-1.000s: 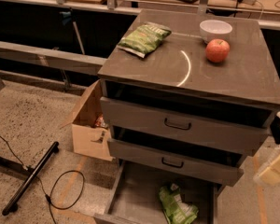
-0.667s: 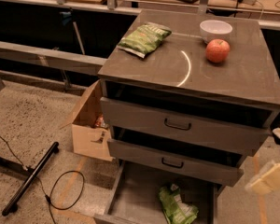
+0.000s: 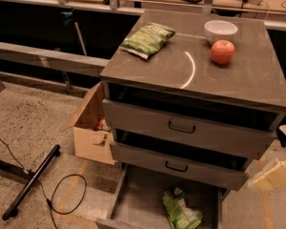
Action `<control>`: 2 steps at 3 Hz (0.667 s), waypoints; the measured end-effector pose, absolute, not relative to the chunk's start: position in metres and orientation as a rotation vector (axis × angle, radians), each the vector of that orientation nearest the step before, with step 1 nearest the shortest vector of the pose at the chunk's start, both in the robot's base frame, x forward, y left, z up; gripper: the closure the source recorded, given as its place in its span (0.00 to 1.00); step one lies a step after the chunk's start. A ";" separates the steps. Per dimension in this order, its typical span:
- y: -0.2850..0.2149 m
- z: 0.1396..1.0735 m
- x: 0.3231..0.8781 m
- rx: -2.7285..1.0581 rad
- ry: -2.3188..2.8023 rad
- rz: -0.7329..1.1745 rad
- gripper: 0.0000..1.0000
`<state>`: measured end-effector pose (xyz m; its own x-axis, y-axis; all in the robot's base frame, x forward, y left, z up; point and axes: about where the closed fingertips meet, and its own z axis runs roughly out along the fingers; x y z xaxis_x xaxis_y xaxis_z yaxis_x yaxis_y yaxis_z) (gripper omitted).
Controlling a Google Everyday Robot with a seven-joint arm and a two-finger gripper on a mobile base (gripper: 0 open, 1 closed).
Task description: Pick green rice chip bag from bottom drawer and place on counter
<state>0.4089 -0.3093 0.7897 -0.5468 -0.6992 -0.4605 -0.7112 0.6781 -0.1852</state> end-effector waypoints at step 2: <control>-0.303 0.712 0.379 -1.039 2.478 0.166 0.00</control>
Offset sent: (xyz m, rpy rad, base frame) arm -0.0479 0.0080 -0.1434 0.1656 0.1447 -0.0781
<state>0.3787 -0.3029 0.7117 -0.6175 -0.6485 -0.4451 -0.7022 0.7095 -0.0596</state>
